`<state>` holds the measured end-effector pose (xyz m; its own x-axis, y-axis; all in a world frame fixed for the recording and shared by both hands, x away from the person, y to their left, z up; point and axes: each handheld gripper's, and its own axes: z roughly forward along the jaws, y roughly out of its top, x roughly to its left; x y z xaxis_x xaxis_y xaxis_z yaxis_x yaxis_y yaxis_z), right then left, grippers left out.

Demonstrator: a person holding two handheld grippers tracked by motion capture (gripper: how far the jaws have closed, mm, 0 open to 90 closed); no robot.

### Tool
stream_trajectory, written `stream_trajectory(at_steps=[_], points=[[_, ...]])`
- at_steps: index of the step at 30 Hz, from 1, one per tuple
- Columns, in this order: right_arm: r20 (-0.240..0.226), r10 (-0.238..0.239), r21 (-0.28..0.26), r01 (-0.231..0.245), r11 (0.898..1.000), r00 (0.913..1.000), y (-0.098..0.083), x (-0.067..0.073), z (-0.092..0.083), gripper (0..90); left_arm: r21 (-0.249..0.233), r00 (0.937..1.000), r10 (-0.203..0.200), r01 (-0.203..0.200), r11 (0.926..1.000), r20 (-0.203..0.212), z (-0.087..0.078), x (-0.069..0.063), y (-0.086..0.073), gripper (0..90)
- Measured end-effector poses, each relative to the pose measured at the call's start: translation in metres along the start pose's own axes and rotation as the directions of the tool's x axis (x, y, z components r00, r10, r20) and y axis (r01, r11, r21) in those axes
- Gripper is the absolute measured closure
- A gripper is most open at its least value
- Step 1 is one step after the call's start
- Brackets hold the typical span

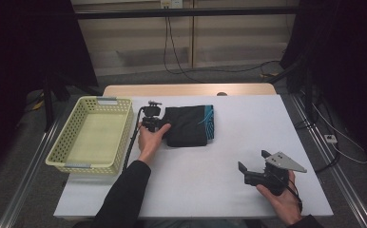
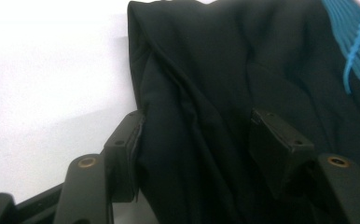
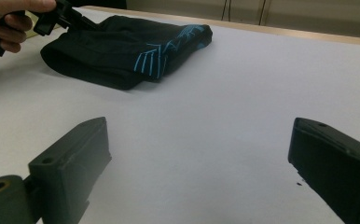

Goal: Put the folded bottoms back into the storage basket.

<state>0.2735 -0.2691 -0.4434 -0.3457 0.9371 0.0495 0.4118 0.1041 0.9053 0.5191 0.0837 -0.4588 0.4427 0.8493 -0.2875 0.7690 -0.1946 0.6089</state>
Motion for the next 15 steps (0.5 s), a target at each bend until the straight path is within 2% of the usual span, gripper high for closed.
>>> stream_trajectory(at_steps=[2,3,4,5,8,15], points=[[0.0,-0.001,-0.002,0.001,1.0,1.0,0.0,0.0,0.0,5.4,0.007,0.9999,0.012,-0.012,0.9999,-0.002,0.0,-0.002,0.001,40.5],[0.0,-0.001,-0.002,0.001,1.0,1.0,0.0,0.0,0.0,5.4,0.007,0.9999,0.012,-0.012,0.9999,-0.002,0.0,-0.002,0.001,45.7],[0.0,-0.007,-0.004,0.007,1.0,1.0,0.0,0.001,0.0,5.4,0.008,0.9996,0.011,-0.011,0.9999,0.026,0.002,-0.003,0.0,51.3],[0.0,-0.007,-0.004,0.007,1.0,1.0,0.0,0.001,0.0,5.4,0.008,0.9996,0.011,-0.011,0.9999,0.026,0.002,-0.003,0.0,53.0],[-0.001,-0.005,-0.005,0.005,1.0,1.0,0.0,0.001,0.0,5.4,0.016,0.9985,0.052,-0.052,0.9985,-0.019,0.003,-0.011,0.0,53.8],[-0.004,-0.005,-0.001,0.005,1.0,1.0,0.0,0.001,0.001,5.4,0.023,0.998,0.06,-0.06,0.9979,-0.019,0.005,-0.017,0.0,57.8]])
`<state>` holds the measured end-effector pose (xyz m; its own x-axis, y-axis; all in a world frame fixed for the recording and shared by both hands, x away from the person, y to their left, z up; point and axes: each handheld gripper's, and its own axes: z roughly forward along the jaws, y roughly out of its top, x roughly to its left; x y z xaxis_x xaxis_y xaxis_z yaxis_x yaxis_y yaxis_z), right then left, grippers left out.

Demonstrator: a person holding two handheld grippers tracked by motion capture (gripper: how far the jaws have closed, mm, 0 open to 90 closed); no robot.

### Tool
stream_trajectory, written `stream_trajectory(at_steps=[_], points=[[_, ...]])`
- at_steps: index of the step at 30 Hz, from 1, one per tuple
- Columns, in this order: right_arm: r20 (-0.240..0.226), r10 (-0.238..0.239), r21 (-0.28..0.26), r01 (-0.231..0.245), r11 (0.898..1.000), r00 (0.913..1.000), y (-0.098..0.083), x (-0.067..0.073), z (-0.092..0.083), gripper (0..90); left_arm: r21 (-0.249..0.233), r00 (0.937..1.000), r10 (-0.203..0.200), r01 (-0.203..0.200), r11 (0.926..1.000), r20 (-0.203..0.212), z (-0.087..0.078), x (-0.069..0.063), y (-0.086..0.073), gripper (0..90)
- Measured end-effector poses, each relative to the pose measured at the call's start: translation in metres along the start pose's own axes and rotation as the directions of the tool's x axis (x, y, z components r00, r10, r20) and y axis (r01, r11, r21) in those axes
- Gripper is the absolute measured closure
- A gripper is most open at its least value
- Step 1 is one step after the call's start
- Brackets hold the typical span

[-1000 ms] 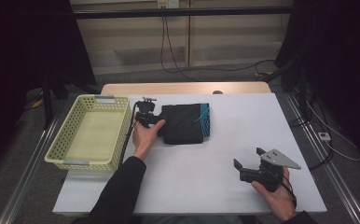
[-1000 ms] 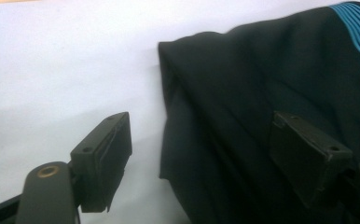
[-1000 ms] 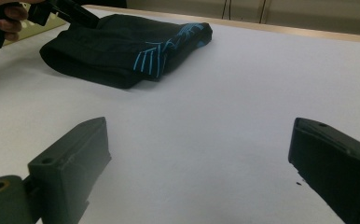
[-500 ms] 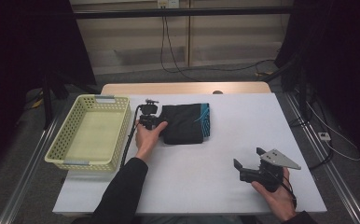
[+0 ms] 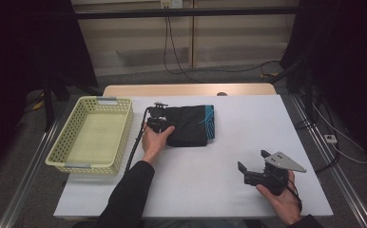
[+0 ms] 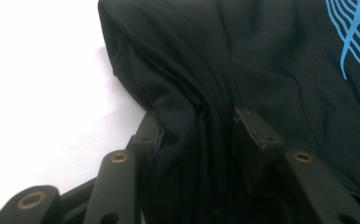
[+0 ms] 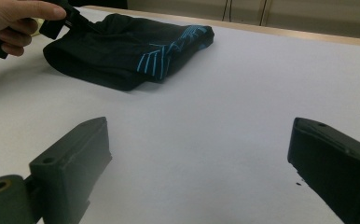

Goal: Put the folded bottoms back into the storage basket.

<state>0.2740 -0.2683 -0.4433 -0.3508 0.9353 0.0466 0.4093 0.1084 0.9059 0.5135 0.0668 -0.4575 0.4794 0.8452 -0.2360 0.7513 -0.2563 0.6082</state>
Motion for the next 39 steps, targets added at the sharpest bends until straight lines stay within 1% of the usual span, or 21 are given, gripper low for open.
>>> stream_trajectory(at_steps=[1,4,5,8,9,13,17,20,22,23,25,26,27,28,29,31,35,36,37,38,39], points=[[-0.001,0.0,0.001,0.0,1.0,1.0,0.0,0.0,0.0,5.4,0.0,1.0,0.0,0.0,1.0,0.0,0.0,0.0,0.0,60.6],[-0.001,-0.001,0.007,0.001,1.0,1.0,0.0,0.0,0.001,5.5,0.007,0.9994,0.02,-0.02,0.9998,0.026,0.0,-0.002,-0.001,64.4],[-0.004,-0.001,0.008,0.001,1.0,1.0,0.0,0.0,0.001,5.5,0.008,0.9989,0.018,-0.019,0.9998,0.043,0.001,-0.002,-0.001,70.4],[-0.005,-0.002,0.008,0.002,1.0,1.0,0.0,0.0,0.001,5.5,0.003,0.9989,0.028,-0.028,0.9996,0.037,0.001,-0.005,-0.002,73.4],[-0.006,-0.002,0.008,0.002,1.0,1.0,0.0,0.0,0.001,5.5,-0.002,0.9989,0.035,-0.035,0.9994,0.031,0.0,-0.005,-0.002,73.4],[-0.003,0.002,0.004,-0.002,1.0,1.0,0.0,0.0,0.0,5.5,-0.01,0.9989,0.024,-0.024,0.9997,0.04,-0.001,-0.003,-0.001,76.2],[-0.002,0.004,0.005,-0.004,1.0,1.0,0.0,-0.001,0.0,5.5,-0.034,0.9979,0.035,-0.033,0.9989,0.054,-0.004,-0.001,0.0,76.7],[-0.002,0.007,0.003,-0.007,1.0,1.0,0.0,-0.001,0.0,5.5,-0.049,0.996,0.055,-0.052,0.9975,0.069,-0.01,0.0,0.002,76.7],[-0.001,0.008,0.003,-0.008,1.0,1.0,0.0,-0.001,0.0,5.5,-0.06,0.9961,0.054,-0.049,0.997,0.071,-0.011,0.0,0.002,76.8],[0.0,0.009,0.003,-0.009,1.0,1.0,0.0,-0.001,-0.001,5.5,-0.086,0.9949,0.059,-0.052,0.9949,0.081,-0.016,-0.001,0.003,76.9],[0.001,0.008,0.002,-0.008,1.0,1.0,0.0,-0.001,-0.001,5.5,-0.097,0.9948,0.068,-0.06,0.9935,0.076,-0.018,-0.002,0.004,77.1],[-0.001,0.008,0.001,-0.008,1.0,1.0,0.0,-0.001,-0.001,5.5,-0.102,0.9935,0.077,-0.069,0.9924,0.083,-0.021,-0.003,0.005,77.1],[-0.001,0.008,0.001,-0.008,1.0,1.0,0.0,-0.001,-0.001,5.5,-0.123,0.9933,0.075,-0.064,0.9904,0.088,-0.023,-0.004,0.006,77.1],[0.0,0.008,0.001,-0.008,1.0,1.0,0.0,-0.001,-0.001,5.5,-0.135,0.9919,0.095,-0.083,0.9874,0.085,-0.028,-0.007,0.007,77.2],[0.0,0.008,0.001,-0.008,1.0,1.0,0.0,-0.001,-0.001,5.5,-0.135,0.9919,0.095,-0.083,0.9874,0.085,-0.028,-0.007,0.007,77.3],[0.002,0.009,0.001,-0.009,1.0,1.0,0.0,-0.001,-0.001,5.5,-0.157,0.9894,0.115,-0.1,0.9826,0.089,-0.034,-0.009,0.009,77.6],[0.002,0.009,0.0,-0.009,1.0,1.0,0.0,-0.001,-0.001,5.5,-0.186,0.9881,0.119,-0.099,0.9775,0.099,-0.042,-0.01,0.012,77.8],[0.002,0.009,0.0,-0.009,1.0,1.0,0.0,-0.001,-0.001,5.5,-0.186,0.9881,0.119,-0.099,0.9775,0.099,-0.042,-0.01,0.012,77.8],[0.001,0.009,0.0,-0.009,1.0,1.0,0.0,-0.001,-0.001,5.5,-0.204,0.9868,0.125,-0.102,0.9736,0.103,-0.047,-0.008,0.013,77.9],[0.001,0.009,0.0,-0.009,1.0,1.0,0.0,-0.001,-0.001,5.5,-0.204,0.9868,0.125,-0.102,0.9736,0.103,-0.047,-0.008,0.013,77.8],[0.001,0.009,0.0,-0.009,1.0,1.0,0.0,-0.001,-0.001,5.5,-0.215,0.9856,0.13,-0.104,0.971,0.108,-0.049,-0.008,0.014,77.8]])
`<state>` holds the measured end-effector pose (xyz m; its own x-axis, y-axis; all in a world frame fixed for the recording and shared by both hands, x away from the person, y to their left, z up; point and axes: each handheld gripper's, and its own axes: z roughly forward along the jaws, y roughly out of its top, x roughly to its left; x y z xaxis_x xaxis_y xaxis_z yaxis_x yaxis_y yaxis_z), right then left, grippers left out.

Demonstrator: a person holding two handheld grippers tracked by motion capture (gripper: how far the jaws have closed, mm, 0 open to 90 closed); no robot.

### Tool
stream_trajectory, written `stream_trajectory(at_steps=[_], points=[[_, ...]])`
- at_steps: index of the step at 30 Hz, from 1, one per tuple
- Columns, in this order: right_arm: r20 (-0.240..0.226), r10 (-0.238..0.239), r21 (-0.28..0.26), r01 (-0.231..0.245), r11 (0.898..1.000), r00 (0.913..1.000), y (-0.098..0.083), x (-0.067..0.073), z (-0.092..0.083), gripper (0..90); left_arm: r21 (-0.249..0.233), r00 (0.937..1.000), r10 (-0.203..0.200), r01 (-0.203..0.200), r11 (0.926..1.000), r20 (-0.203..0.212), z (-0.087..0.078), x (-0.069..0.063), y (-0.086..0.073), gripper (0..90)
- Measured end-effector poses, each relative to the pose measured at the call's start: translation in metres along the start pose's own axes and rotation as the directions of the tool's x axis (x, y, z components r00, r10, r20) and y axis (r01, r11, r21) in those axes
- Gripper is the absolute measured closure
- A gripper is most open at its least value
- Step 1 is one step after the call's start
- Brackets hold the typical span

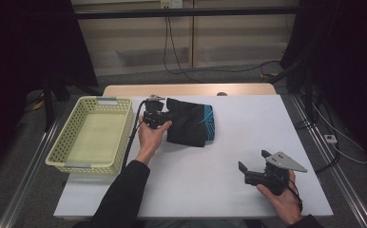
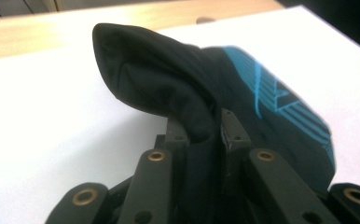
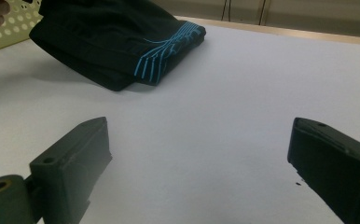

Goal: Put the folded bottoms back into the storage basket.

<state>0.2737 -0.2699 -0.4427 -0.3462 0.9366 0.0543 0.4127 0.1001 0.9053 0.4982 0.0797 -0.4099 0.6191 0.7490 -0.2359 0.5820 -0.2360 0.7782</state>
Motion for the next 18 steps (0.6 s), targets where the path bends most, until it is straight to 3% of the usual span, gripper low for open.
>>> stream_trajectory(at_steps=[5,18], points=[[0.001,0.0,0.001,0.0,1.0,1.0,0.0,0.0,0.0,5.5,-0.007,0.9994,0.035,-0.035,0.9994,-0.004,-0.008,0.0,0.004,77.9],[0.005,0.002,-0.002,-0.002,1.0,1.0,0.0,0.0,-0.001,5.4,-0.055,0.9984,0.056,-0.056,0.9969,0.001,-0.022,-0.006,0.01,77.9]])
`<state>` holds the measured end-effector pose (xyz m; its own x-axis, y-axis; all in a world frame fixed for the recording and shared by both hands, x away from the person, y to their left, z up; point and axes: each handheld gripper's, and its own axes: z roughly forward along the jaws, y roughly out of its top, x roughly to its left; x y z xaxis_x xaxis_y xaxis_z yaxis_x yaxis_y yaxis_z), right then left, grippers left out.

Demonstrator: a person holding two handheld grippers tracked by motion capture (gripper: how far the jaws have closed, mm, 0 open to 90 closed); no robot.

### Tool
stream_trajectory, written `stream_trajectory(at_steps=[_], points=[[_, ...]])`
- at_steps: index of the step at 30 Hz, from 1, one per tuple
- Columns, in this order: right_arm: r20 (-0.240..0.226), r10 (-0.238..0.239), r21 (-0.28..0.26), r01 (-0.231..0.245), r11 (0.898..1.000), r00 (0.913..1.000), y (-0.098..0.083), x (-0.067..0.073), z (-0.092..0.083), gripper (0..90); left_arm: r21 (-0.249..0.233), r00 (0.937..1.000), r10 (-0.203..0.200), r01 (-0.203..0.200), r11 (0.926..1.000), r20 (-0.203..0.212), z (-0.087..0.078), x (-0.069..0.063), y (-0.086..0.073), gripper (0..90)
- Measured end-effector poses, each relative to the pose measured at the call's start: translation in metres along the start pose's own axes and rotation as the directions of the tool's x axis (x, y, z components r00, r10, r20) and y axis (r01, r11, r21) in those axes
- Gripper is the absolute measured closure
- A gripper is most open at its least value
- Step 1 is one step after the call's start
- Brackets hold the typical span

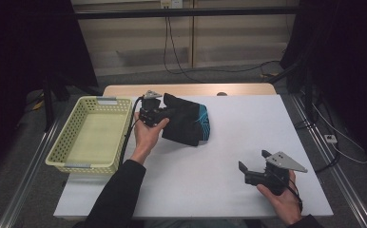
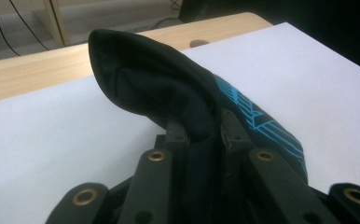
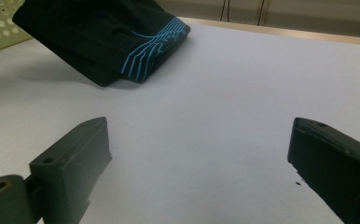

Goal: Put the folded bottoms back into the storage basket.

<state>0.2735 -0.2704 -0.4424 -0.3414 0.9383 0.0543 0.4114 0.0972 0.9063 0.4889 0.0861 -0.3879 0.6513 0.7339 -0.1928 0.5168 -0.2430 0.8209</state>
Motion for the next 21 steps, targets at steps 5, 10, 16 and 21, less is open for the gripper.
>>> stream_trajectory(at_steps=[5,10,16,21], points=[[-0.001,0.0,-0.001,0.0,1.0,1.0,0.0,0.0,0.0,5.4,-0.024,0.9999,0.006,-0.006,0.9997,0.008,-0.01,-0.001,0.004,77.9],[0.002,0.007,-0.001,-0.007,1.0,1.0,0.0,0.0,0.0,5.4,-0.041,0.9999,0.009,-0.009,0.9991,0.008,-0.018,0.001,0.007,77.9],[0.006,0.008,-0.003,-0.008,1.0,1.0,0.001,-0.001,-0.001,5.4,-0.058,0.9994,0.03,-0.029,0.9979,0.015,-0.027,-0.001,0.009,77.9],[0.004,0.005,-0.006,-0.005,1.0,1.0,0.001,0.0,-0.001,5.4,-0.068,0.9983,0.058,-0.058,0.996,0.007,-0.034,-0.004,0.011,78.0]])
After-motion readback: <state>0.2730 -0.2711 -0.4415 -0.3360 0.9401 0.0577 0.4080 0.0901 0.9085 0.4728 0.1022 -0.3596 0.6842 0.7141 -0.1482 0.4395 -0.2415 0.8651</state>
